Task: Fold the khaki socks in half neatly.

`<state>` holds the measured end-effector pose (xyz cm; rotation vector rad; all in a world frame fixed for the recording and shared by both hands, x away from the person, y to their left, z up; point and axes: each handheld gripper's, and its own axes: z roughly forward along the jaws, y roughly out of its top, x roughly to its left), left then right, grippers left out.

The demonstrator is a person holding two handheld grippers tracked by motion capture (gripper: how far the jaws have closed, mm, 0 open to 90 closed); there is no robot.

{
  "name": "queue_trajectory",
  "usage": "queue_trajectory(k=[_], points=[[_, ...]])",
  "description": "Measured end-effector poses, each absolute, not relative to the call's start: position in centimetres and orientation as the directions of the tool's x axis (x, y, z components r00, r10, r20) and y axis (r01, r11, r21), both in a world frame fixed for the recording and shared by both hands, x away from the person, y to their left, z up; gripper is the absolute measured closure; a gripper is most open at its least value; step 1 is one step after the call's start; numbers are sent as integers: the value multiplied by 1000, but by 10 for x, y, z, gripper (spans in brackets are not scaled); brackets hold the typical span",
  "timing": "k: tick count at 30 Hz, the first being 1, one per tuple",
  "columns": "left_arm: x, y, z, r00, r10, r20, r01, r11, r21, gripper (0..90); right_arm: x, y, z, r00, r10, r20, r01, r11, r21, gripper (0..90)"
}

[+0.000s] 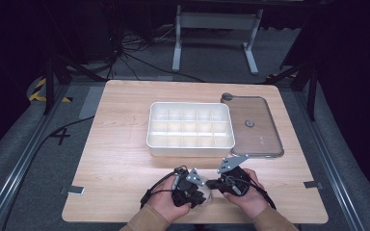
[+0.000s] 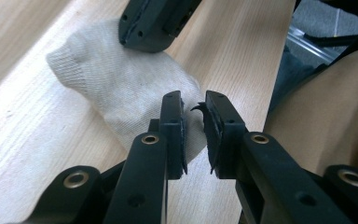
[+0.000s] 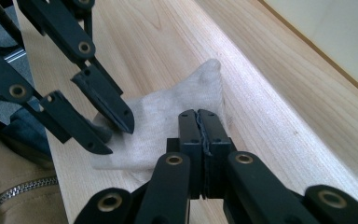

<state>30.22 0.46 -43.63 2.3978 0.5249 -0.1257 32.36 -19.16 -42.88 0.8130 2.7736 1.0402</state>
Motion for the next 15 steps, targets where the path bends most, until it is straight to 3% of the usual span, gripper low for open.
queue_trajectory(k=[15], points=[[297, 0, -441, 905, 362, -224, 422, -693, 585, 799, 317, -197, -429, -856, 501, 126, 461, 631, 623, 885]])
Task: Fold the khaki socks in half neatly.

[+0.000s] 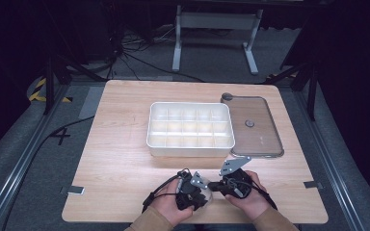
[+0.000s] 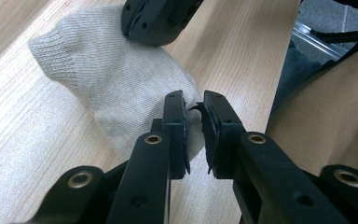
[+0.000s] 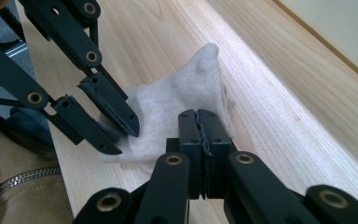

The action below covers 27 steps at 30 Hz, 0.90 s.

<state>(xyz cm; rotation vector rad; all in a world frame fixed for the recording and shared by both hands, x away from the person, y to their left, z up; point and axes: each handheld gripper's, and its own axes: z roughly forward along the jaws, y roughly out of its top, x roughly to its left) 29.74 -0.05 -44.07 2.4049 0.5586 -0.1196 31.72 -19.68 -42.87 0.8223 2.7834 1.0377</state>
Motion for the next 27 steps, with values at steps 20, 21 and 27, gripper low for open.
queue_trajectory(k=[20, 21, 27], points=[[294, -4, -439, 904, 374, -206, 422, -707, 568, 780, 329, -190, -428, -794, 582, 174, 543, 552, 632, 543], [294, -4, -439, 904, 375, -207, 423, -706, 569, 778, 330, -190, -429, -793, 583, 179, 547, 551, 630, 535], [293, -5, -439, 907, 370, -200, 414, -706, 574, 765, 333, -188, -437, -786, 582, 208, 568, 548, 615, 516]])
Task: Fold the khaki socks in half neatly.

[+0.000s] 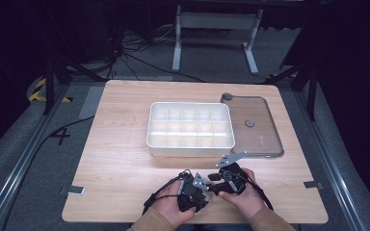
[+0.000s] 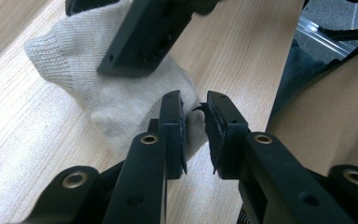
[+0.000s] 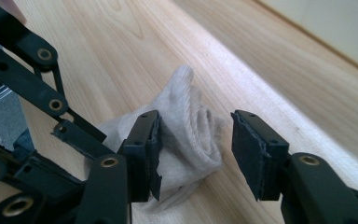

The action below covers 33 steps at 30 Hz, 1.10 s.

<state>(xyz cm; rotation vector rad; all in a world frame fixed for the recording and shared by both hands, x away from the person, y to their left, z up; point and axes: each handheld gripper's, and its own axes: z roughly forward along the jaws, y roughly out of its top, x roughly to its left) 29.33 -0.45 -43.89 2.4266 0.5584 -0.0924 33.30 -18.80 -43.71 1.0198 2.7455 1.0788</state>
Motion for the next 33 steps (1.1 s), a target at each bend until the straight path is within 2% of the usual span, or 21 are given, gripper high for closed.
queue_trajectory(k=[10, 17, 29, 33], points=[[292, -5, -439, 916, 353, -190, 396, -721, 569, 741, 340, -189, -449, -764, 578, 287, 618, 528, 583, 457], [291, -4, -439, 915, 356, -192, 399, -722, 565, 736, 343, -189, -453, -755, 565, 333, 638, 515, 573, 455], [292, -3, -441, 912, 355, -205, 405, -707, 580, 728, 348, -190, -456, -733, 534, 422, 676, 498, 544, 590], [292, -3, -441, 911, 355, -211, 409, -705, 579, 727, 348, -190, -456, -728, 520, 446, 683, 501, 531, 674]])
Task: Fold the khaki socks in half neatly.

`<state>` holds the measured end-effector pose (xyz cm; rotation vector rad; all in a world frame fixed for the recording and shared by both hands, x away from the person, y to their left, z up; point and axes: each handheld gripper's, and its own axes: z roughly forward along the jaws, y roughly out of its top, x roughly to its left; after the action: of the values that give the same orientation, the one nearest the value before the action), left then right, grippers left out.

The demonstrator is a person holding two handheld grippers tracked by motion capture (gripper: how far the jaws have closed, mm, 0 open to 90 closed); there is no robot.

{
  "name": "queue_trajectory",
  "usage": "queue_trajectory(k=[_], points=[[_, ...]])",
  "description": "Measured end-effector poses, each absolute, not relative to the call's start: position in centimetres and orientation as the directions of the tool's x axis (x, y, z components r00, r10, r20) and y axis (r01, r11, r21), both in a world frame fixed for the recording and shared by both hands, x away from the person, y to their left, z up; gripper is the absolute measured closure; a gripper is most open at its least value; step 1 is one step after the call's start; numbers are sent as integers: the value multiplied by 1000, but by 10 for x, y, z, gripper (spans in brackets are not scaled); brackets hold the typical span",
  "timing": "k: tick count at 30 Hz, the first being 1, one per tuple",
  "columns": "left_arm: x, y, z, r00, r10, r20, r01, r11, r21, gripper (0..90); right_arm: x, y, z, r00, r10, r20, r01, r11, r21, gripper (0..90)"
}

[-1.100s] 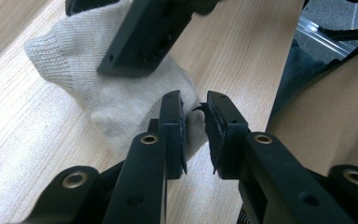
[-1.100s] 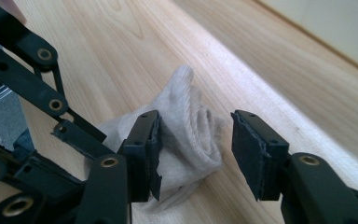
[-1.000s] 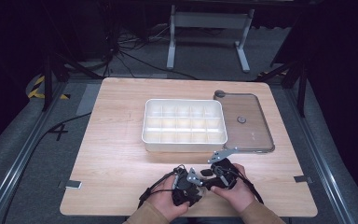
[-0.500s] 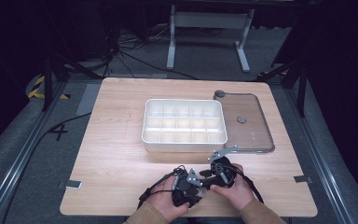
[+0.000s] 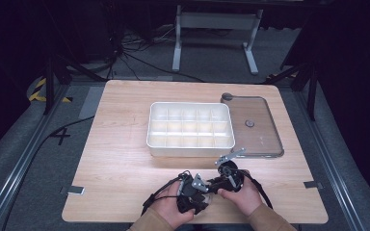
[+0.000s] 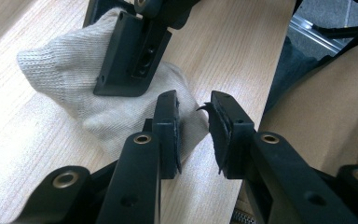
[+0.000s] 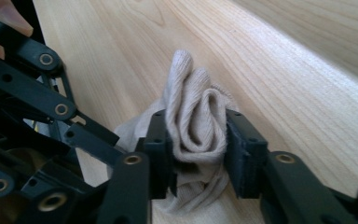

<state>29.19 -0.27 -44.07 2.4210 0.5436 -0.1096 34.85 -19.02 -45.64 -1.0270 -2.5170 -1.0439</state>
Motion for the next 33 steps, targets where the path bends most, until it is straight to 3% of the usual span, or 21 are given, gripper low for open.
queue_trajectory(k=[8, 20, 33], points=[[292, -2, -441, 911, 350, -217, 409, -706, 579, 713, 347, -189, -453, -733, 524, 433, 678, 511, 528, 721], [296, 10, -426, 906, 350, -237, 421, -686, 594, 672, 339, -185, -430, -794, 531, 295, 592, 567, 572, 737], [306, 37, -406, 867, 431, -250, 486, -620, 617, 652, 340, -201, -404, -787, 558, 262, 582, 533, 614, 736]])
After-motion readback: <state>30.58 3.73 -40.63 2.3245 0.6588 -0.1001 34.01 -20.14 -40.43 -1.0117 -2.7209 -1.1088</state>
